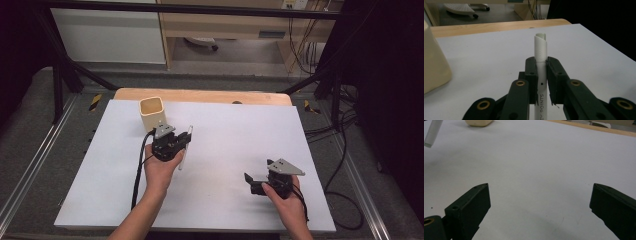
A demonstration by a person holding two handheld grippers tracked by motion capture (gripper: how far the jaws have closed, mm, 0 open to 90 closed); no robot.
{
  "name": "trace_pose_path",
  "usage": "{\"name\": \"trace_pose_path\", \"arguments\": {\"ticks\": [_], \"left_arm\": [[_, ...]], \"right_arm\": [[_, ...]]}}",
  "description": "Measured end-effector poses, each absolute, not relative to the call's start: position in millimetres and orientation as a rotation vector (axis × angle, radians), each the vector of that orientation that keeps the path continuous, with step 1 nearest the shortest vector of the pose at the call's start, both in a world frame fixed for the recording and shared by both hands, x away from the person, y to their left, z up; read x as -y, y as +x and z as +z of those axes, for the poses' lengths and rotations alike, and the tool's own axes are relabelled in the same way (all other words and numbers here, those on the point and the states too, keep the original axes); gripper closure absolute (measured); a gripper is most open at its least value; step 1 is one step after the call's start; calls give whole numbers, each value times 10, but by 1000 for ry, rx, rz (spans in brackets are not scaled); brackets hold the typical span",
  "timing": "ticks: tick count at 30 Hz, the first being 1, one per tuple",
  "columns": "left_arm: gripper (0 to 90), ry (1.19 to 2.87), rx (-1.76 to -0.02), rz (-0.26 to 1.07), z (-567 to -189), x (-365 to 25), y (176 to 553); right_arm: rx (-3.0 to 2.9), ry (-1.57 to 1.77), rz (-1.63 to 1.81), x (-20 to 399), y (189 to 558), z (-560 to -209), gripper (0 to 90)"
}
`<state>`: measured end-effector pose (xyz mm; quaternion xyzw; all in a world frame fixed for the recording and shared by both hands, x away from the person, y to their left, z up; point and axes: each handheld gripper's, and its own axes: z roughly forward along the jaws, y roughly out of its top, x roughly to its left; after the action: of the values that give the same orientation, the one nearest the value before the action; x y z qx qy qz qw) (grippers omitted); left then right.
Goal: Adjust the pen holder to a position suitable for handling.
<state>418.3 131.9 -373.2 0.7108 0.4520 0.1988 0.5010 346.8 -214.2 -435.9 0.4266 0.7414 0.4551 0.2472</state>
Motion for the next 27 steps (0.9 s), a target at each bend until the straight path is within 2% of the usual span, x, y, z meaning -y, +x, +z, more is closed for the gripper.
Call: {"name": "trace_pose_path", "arguments": {"ticks": [27], "left_arm": [[796, 1685, -1041, 546, -3235, -1553, 4293]], "right_arm": [[-2021, 1173, 1240, 2144, 3468, -4365, 37]]}}
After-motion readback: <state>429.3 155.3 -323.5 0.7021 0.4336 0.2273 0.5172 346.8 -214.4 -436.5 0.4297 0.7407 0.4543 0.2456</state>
